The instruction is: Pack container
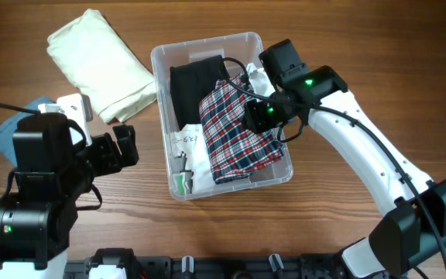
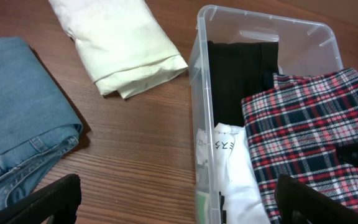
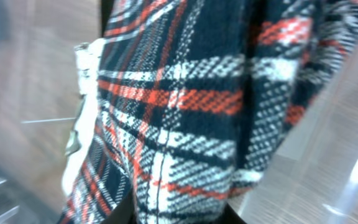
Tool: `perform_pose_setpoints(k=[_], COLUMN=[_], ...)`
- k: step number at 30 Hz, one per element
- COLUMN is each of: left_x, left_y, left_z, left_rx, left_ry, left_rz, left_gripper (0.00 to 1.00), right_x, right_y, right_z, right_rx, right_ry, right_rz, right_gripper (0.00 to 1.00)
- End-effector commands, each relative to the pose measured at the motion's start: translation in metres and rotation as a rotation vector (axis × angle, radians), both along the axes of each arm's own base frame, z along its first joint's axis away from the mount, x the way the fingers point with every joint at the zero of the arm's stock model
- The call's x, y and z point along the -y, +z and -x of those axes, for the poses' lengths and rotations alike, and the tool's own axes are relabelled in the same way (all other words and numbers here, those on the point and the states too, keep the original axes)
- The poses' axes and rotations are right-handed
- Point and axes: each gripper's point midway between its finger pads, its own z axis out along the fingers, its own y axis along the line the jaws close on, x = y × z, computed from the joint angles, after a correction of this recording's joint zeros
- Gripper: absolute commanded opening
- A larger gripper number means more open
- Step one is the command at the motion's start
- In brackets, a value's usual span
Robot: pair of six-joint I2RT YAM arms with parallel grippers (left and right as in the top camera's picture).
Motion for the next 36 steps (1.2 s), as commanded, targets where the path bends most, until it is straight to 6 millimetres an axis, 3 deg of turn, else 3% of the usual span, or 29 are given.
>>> perform_pose_setpoints(k=[1, 6, 9, 10, 11, 12, 16, 19, 22, 26, 28, 29, 30, 33, 36], left_x=[0.002, 0.002, 0.002, 0.002, 0.002, 0.002, 0.002, 0.002, 0.002, 0.002, 0.002, 0.002, 0.002, 0.002, 0.002], left_y=[0.005, 0.005, 0.005, 0.005, 0.005, 0.005, 0.005, 0.005, 0.005, 0.005, 0.005, 0.005, 0.005, 0.005, 0.005], left_z=[0.000, 0.000, 0.000, 0.000, 0.000, 0.000, 0.000, 0.000, 0.000, 0.000, 0.000, 0.000, 0.000, 0.000, 0.000], left_rx=[0.014, 0.011, 0.011, 0.011, 0.011, 0.011, 0.011, 0.011, 0.011, 0.011, 0.011, 0.011, 0.011, 0.011, 0.011], left_ry=[-0.018, -0.018, -0.018, -0.018, -0.018, -0.018, -0.018, -0.018, -0.018, -0.018, -0.018, -0.018, -0.018, -0.018, -0.018], left_rz=[-0.010, -0.010, -0.010, -0.010, -0.010, -0.010, -0.009, -0.009, -0.009, -0.009, -0.009, -0.009, -0.009, -0.009, -0.009], left_gripper=[1.00, 1.00, 1.00, 1.00, 1.00, 1.00, 1.00, 1.00, 1.00, 1.00, 1.00, 1.00, 1.00, 1.00, 1.00], right_x=[0.011, 0.011, 0.013, 0.013, 0.014, 0.013, 0.000, -0.008, -0.015, -0.003, 0.004, 0.006, 0.006, 0.002, -0.007], right_y=[0.036, 0.088, 0.100, 0.103, 0.104, 0.102, 0.088, 0.057, -0.018, -0.156, -0.186, -0.192, -0.192, -0.149, -0.049], right_z=[-0.020, -0.020, -0.016, -0.015, -0.015, -0.012, -0.006, -0.012, -0.019, -0.006, 0.005, 0.008, 0.007, -0.021, -0.057], right_rx=[0.153, 0.294, 0.322, 0.329, 0.333, 0.327, 0.332, 0.297, 0.122, -0.171, -0.255, -0.275, -0.271, -0.132, 0.131], right_ry=[-0.058, -0.022, -0.024, -0.024, -0.024, -0.014, 0.098, 0.131, 0.153, 0.189, 0.181, 0.179, 0.175, 0.128, 0.069], right_rz=[0.048, -0.007, -0.021, -0.025, -0.027, -0.022, 0.029, 0.120, 0.209, 0.386, 0.427, 0.439, 0.441, 0.436, 0.362], right_gripper=[0.30, 0.47, 0.47, 0.44, 0.31, 0.04, 0.04, 0.04, 0.04, 0.04, 0.04, 0.04, 0.04, 0.04, 0.04])
